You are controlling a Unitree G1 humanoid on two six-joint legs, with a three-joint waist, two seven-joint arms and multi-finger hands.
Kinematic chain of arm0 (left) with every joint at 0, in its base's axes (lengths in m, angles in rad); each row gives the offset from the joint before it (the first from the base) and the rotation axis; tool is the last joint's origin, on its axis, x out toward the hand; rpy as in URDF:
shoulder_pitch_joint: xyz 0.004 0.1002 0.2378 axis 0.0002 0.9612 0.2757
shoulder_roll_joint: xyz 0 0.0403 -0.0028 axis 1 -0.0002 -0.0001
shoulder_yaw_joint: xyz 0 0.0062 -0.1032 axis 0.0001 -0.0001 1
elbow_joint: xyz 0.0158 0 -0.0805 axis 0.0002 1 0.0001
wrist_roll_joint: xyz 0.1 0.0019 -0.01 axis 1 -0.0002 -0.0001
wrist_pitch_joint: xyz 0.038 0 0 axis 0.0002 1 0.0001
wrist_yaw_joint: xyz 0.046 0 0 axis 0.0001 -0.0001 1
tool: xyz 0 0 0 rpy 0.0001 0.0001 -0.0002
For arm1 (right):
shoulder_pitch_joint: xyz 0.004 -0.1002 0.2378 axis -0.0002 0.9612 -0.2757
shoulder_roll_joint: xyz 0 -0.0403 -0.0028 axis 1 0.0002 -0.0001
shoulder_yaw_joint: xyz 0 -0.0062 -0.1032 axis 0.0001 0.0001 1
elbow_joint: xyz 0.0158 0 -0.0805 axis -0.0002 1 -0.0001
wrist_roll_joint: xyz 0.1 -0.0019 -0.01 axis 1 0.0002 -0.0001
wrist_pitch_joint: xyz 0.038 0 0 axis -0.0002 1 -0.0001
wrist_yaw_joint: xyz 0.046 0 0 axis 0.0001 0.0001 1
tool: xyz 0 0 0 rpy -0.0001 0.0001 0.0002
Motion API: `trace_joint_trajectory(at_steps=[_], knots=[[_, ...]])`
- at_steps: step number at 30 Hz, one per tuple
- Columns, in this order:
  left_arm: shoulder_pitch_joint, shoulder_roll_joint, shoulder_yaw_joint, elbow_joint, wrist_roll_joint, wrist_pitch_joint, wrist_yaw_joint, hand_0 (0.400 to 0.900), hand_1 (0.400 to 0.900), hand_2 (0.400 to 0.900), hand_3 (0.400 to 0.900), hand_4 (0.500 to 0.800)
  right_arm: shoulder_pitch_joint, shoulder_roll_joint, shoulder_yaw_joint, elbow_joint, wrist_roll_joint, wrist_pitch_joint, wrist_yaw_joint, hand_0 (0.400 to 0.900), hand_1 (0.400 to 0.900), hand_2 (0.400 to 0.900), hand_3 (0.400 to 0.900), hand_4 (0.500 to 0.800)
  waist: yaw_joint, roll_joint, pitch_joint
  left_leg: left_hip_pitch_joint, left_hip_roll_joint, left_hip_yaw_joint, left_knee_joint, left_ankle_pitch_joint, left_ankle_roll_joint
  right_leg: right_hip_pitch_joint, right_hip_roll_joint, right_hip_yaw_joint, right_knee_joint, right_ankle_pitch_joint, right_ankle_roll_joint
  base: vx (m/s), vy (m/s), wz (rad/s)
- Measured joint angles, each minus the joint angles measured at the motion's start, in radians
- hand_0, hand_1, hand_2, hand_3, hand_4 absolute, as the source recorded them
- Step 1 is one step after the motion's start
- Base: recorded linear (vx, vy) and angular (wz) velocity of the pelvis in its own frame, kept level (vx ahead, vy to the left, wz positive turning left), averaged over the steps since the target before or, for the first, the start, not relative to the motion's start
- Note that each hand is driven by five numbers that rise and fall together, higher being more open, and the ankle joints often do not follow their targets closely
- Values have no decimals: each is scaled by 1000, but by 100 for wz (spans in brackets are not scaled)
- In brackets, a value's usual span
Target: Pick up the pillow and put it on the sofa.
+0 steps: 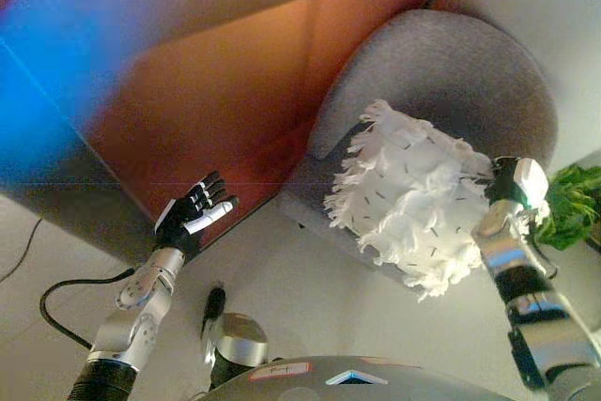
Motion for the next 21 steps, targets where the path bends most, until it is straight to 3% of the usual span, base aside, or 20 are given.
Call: trace_joint_trajectory(at_steps=[5, 10, 14, 21], knots=[[-1, 21, 9, -10, 0, 14, -38, 900, 900, 900, 900, 800, -119, -54, 4, 98, 71, 36, -11, 900, 900, 900, 900, 800, 34, 31, 21, -22, -2, -28, 0, 5, 1, 8, 8, -34, -12, 3, -3, -15, -27, 8], [-3, 21, 9, -11, 0, 16, -48, 900, 900, 900, 900, 800, -174, -66, 3, 98, 98, 33, -39, 900, 900, 900, 900, 800, 33, 53, 36, -24, -4, -38, 0, 7, 0, 16, 9, -44, -13, 4, -5, 10, 9, -5], [-6, 21, 8, -11, -1, 16, -48, 900, 900, 900, 900, 800, -188, -65, -2, 76, 127, -1, -75, 900, 900, 900, 900, 800, 30, 65, 43, -4, -4, -29, 0, 5, -1, 27, 8, -42, -14, 8, -10, -4, 41, -17], [-14, 16, -14, -11, -3, 6, -25, 900, 900, 900, 900, 800, -144, -63, -40, -151, 128, -105, -132, 900, 900, 900, 900, 800, -12, 80, 48, 38, 2, 17, -1, 0, -1, 28, 1, -7, -13, 12, -12, -48, 34, -21]])
